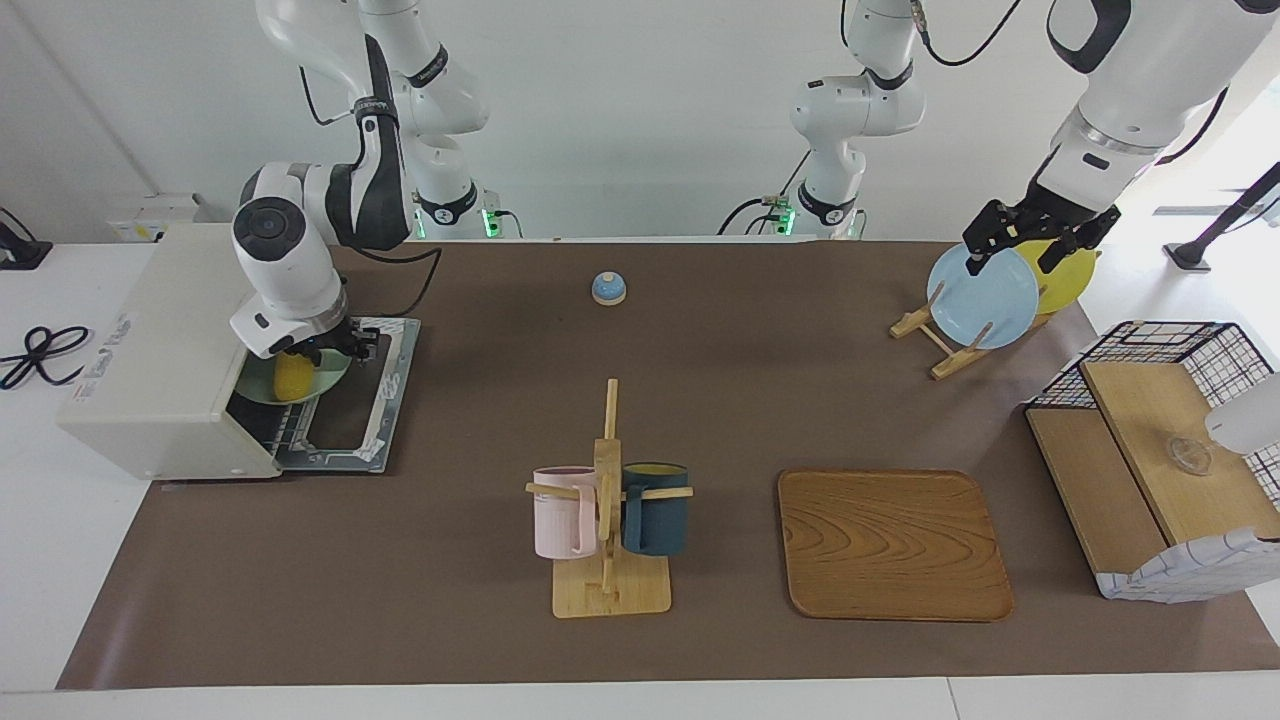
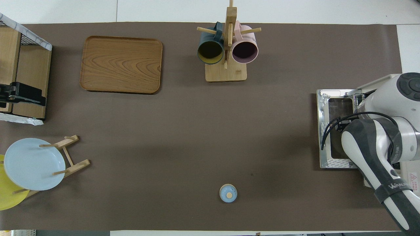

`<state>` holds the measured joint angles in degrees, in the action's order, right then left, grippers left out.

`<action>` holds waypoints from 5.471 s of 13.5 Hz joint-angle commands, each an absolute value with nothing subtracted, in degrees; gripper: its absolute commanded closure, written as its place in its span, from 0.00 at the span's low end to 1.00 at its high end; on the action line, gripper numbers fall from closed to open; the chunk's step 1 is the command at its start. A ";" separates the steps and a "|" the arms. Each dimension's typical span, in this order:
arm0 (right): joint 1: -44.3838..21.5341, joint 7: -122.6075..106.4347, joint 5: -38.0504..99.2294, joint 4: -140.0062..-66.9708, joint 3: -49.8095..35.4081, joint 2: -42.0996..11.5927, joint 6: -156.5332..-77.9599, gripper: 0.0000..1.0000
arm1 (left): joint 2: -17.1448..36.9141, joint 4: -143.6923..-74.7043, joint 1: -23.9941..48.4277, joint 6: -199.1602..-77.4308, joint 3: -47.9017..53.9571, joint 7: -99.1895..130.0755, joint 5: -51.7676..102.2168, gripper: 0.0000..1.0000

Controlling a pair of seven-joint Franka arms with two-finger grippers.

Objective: Put corn in oven
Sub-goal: 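Lower the corn inside the oven and open the right gripper, then withdraw the right gripper out of the oven, then push the oven door closed with the right gripper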

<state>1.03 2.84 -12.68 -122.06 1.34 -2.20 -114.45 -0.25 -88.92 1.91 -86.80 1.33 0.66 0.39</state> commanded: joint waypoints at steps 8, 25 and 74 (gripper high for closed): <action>-7.73 12.91 -5.80 -132.25 1.05 0.52 -122.48 1.00 | -1.76 -90.44 1.85 -86.49 1.23 -0.09 -0.79 0.00; -4.13 8.44 -4.92 -141.50 1.14 3.43 -129.81 1.00 | -1.76 -90.44 1.85 -86.57 1.23 -0.09 -0.79 0.00; -7.02 -2.55 0.09 -89.39 2.90 -3.51 -82.28 0.00 | -1.76 -90.44 1.85 -86.48 1.23 -0.09 -0.79 0.00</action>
